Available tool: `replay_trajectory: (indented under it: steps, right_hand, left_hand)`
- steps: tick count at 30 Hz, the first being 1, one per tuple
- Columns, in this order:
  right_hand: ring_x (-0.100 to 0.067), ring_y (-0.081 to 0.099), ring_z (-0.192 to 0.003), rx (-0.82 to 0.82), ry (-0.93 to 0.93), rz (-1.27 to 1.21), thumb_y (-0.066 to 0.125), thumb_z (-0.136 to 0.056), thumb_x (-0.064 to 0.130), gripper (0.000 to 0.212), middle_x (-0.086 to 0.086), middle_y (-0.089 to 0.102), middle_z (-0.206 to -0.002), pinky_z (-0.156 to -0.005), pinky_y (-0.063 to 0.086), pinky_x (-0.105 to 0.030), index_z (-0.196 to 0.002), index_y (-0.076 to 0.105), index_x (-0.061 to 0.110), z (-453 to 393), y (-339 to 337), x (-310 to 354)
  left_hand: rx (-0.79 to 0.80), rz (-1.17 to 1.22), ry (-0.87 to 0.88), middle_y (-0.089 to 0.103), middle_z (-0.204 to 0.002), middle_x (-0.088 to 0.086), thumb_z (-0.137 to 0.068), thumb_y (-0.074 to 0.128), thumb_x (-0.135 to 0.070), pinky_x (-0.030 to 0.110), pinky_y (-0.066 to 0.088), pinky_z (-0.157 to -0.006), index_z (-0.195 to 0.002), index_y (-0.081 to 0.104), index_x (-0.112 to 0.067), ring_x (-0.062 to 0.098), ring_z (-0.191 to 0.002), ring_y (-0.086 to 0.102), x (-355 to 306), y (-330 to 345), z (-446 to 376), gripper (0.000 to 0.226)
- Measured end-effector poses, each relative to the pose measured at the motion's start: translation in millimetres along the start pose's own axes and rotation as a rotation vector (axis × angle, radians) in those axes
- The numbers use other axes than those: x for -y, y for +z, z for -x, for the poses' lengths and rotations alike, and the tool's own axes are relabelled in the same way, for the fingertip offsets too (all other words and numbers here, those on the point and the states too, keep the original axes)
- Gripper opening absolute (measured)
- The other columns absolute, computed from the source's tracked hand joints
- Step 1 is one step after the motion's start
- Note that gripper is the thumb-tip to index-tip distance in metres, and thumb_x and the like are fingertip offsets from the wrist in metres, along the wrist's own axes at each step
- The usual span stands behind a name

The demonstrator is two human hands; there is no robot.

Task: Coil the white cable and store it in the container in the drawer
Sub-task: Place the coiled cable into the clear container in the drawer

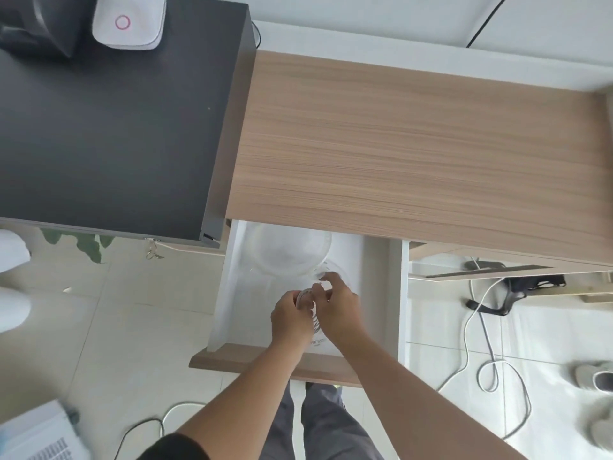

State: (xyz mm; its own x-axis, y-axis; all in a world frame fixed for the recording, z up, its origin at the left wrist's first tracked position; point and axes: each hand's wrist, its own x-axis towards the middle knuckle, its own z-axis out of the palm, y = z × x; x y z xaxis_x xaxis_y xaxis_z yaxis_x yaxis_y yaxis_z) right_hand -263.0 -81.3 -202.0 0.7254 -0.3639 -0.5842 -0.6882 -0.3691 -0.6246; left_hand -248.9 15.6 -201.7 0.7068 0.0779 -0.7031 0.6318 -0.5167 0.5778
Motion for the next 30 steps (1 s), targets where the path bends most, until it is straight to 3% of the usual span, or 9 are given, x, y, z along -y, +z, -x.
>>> replay_trajectory:
  steps: [5, 7, 11, 15, 17, 19, 22, 26, 30]
  right_hand:
    - [-0.029, 0.063, -0.074, 0.021, -0.069, 0.149, 0.047, -0.1, 0.022, 0.012, -0.004, 0.071, -0.08, -0.062, 0.048, -0.036, -0.107, 0.057, 0.024, -12, 12, 0]
    - [-0.028, 0.061, -0.073, 0.034, -0.082, 0.207, 0.049, -0.098, 0.021, 0.007, -0.003, 0.068, -0.079, -0.059, 0.047, -0.036, -0.095, 0.055, 0.018, -16, 14, -4]
    - [-0.029, 0.059, -0.076, -0.014, -0.109, 0.343, 0.052, -0.097, 0.018, 0.014, -0.003, 0.064, -0.083, -0.059, 0.044, -0.035, -0.087, 0.058, 0.012, -26, 18, -10]
    - [-0.029, 0.055, -0.077, -0.053, -0.097, 0.379, 0.049, -0.099, 0.017, 0.015, -0.004, 0.057, -0.084, -0.063, 0.04, -0.034, -0.092, 0.061, 0.01, -30, 24, -9]
    - [-0.03, 0.056, -0.079, -0.065, -0.098, 0.382, 0.049, -0.098, 0.016, 0.014, -0.005, 0.056, -0.087, -0.064, 0.044, -0.035, -0.096, 0.062, 0.012, -29, 26, -11]
    - [-0.032, 0.056, -0.079, -0.079, -0.098, 0.377, 0.049, -0.097, 0.016, 0.014, -0.005, 0.056, -0.089, -0.063, 0.045, -0.036, -0.096, 0.063, 0.015, -27, 27, -12]
    - [-0.032, 0.055, -0.077, -0.087, -0.09, 0.333, 0.051, -0.096, 0.014, 0.014, -0.005, 0.054, -0.092, -0.064, 0.042, -0.035, -0.089, 0.063, 0.015, -29, 30, -11]
    - [-0.03, 0.056, -0.077, -0.08, -0.075, 0.317, 0.051, -0.093, 0.009, 0.016, -0.008, 0.055, -0.099, -0.062, 0.042, -0.034, -0.086, 0.065, 0.011, -30, 34, -10]
    - [-0.031, 0.057, -0.091, -0.076, -0.114, 0.348, 0.052, -0.09, 0.002, 0.016, -0.004, 0.051, -0.089, -0.064, 0.039, -0.032, -0.086, 0.067, 0.007, -30, 34, -10]
  left_hand:
    - [-0.04, 0.08, -0.063, 0.071, -0.094, 0.005, -0.1, 0.05, -0.023, 0.04, 0.057, -0.076, -0.101, 0.066, -0.014, 0.027, -0.087, 0.068, -2, 5, -13, 0.019]
    - [-0.058, 0.061, -0.06, 0.071, -0.097, 0.004, -0.098, 0.05, -0.018, 0.038, 0.055, -0.078, -0.103, 0.066, -0.013, 0.027, -0.089, 0.066, -2, 7, -20, 0.018]
    - [-0.069, 0.0, -0.035, 0.068, -0.095, 0.0, -0.102, 0.047, -0.021, 0.032, 0.045, -0.075, -0.104, 0.066, -0.014, 0.026, -0.092, 0.064, 0, 15, -28, 0.02]
    - [-0.113, -0.223, 0.076, 0.065, -0.105, 0.017, -0.106, 0.041, -0.023, 0.043, 0.047, -0.086, -0.103, 0.071, -0.007, 0.037, -0.101, 0.06, 3, 16, -32, 0.035]
    - [-0.127, -0.278, 0.135, 0.056, -0.109, 0.016, -0.106, 0.041, -0.024, 0.042, 0.046, -0.09, -0.11, 0.069, -0.009, 0.038, -0.105, 0.056, 3, 13, -29, 0.033]
    - [-0.131, -0.267, 0.191, 0.047, -0.107, 0.01, -0.103, 0.045, -0.017, 0.042, 0.047, -0.085, -0.122, 0.062, -0.012, 0.037, -0.105, 0.055, 2, 9, -23, 0.026]
    - [-0.099, -0.38, 0.258, 0.046, -0.117, 0.011, -0.093, 0.05, 0.001, 0.048, 0.051, -0.079, -0.132, 0.049, -0.012, 0.038, -0.102, 0.058, 4, 2, -17, 0.041]
    - [0.014, -0.607, 0.302, 0.05, -0.112, 0.009, -0.095, 0.05, 0.0, 0.039, 0.049, -0.072, -0.13, 0.046, -0.015, 0.034, -0.095, 0.063, 8, -7, -16, 0.039]
    - [0.045, -0.744, 0.327, 0.053, -0.112, 0.01, -0.093, 0.053, 0.0, 0.036, 0.046, -0.069, -0.126, 0.046, -0.012, 0.032, -0.096, 0.065, 9, -9, -17, 0.036]
